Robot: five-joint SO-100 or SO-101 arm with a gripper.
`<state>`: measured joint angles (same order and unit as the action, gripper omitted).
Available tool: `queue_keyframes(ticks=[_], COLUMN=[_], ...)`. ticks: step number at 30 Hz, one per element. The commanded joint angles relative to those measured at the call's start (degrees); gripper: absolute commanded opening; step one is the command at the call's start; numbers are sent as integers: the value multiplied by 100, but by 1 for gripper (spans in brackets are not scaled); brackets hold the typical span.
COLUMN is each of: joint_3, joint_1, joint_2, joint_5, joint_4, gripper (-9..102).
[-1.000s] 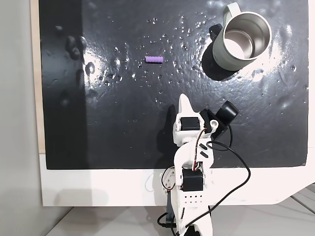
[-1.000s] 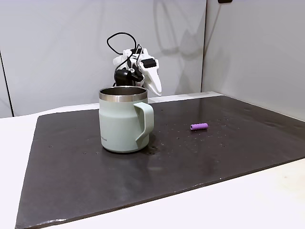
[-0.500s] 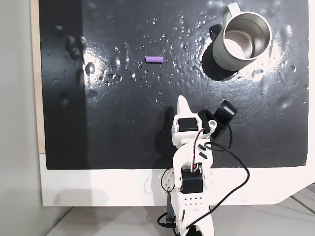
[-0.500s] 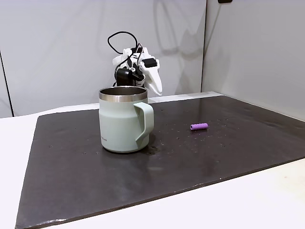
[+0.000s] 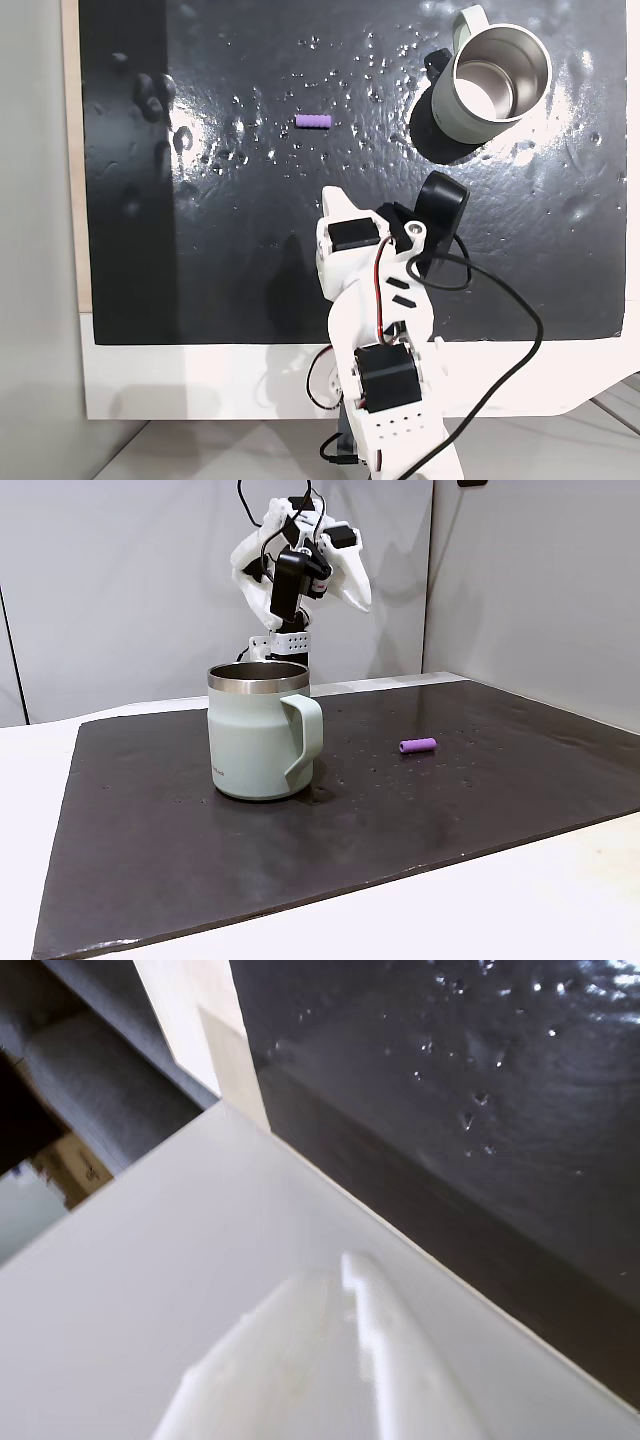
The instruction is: Grasp a pengrip and put it in the cup.
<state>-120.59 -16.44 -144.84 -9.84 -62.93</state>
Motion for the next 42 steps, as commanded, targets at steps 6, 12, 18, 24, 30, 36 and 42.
queue_keyframes(ticks=[6, 12, 18, 24, 30, 36, 42], joint_3=[2479, 3050, 3630, 3946, 4254, 5194, 6179], joint_1=[-97, -132, -176, -114, -114, -114, -114], joint_2=[2514, 3630, 4570, 5423, 6187, 7277, 8244], joint_5=[-677, -1072, -1274, -1617, -1723, -1784, -1986], joint_4=[-1195, -1354, -1292, -1134, -738, -1028, -1512], gripper=[20, 27, 28, 28, 27, 27, 26])
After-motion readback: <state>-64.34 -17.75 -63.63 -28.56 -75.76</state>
